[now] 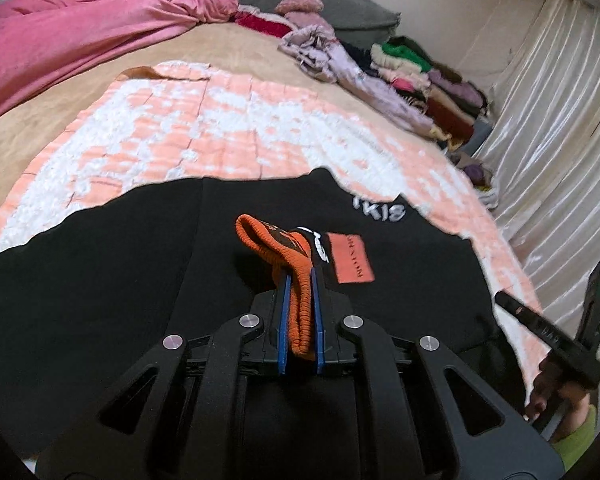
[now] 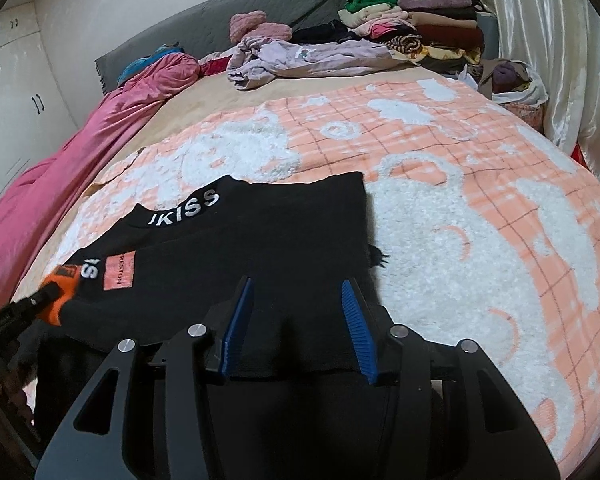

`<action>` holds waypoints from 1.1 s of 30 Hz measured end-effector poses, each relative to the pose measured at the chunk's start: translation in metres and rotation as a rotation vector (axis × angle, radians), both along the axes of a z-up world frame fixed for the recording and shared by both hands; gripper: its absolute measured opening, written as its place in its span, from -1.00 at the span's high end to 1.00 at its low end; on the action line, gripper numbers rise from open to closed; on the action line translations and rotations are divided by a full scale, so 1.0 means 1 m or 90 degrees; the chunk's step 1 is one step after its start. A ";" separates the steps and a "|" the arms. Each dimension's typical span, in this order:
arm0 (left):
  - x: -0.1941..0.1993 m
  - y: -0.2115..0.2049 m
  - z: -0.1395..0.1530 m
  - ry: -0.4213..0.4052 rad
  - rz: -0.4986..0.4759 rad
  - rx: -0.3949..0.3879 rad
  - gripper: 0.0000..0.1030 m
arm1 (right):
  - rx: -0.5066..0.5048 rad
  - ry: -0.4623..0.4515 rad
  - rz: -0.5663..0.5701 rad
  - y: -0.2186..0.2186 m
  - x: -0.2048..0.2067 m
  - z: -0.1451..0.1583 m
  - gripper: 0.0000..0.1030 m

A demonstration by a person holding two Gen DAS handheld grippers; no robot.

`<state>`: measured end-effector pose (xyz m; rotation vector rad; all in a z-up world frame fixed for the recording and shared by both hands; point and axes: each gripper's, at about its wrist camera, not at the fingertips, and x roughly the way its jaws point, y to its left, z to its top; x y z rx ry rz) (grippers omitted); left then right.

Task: Fold small clothes
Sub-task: 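Lay the held cuff across the sweatshirt body with the left tool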

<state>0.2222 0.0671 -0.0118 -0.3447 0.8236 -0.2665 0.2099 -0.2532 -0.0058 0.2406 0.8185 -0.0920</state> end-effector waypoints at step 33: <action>-0.024 -0.032 0.006 -0.040 -0.073 0.083 0.62 | -0.033 0.011 0.049 0.024 0.002 -0.008 0.03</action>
